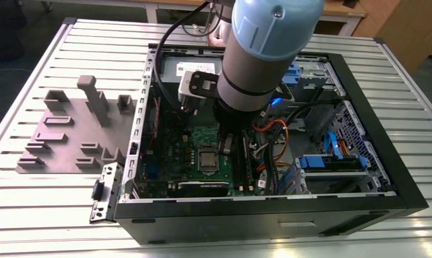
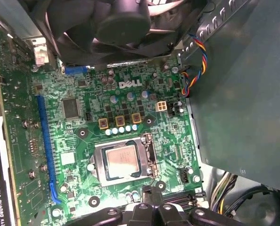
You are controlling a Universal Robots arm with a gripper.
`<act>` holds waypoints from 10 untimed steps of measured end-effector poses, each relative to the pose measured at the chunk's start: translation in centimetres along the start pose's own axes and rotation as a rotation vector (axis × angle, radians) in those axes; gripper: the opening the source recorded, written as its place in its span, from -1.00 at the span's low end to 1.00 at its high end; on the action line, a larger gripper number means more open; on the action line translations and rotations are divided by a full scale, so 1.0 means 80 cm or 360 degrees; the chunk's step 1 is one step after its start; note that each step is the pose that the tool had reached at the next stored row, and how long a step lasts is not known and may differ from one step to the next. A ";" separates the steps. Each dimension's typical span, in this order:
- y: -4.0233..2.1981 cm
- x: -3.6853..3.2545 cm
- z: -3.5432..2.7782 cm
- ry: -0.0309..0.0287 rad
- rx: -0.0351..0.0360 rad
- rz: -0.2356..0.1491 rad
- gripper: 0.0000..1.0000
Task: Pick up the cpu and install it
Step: 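Install the first cpu locking lever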
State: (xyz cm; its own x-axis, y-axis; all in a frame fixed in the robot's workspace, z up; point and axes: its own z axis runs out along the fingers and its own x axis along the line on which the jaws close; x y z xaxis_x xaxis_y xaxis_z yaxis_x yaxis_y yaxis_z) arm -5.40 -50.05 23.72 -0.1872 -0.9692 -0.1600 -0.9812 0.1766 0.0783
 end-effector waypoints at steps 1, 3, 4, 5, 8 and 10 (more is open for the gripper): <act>-0.0006 -0.0001 0.0001 -0.00018 0.0000 0.0000 -0.79; -0.0023 -0.0004 0.0001 -0.00025 -0.0001 0.0000 -0.79; -0.0036 -0.0006 0.0001 -0.00027 -0.0001 0.0000 -0.79; -0.0047 -0.0008 0.0001 -0.00027 -0.0001 -0.0001 -0.79; -0.0070 -0.0012 0.0001 -0.00010 -0.0004 -0.0024 -0.79; -0.0071 -0.0013 0.0003 0.00027 -0.0011 -0.0066 -0.79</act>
State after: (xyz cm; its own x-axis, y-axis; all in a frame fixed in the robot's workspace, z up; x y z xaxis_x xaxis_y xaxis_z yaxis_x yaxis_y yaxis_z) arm -4.82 -50.05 23.66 -0.1461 -0.9760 -0.1616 -0.9877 0.1349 0.0786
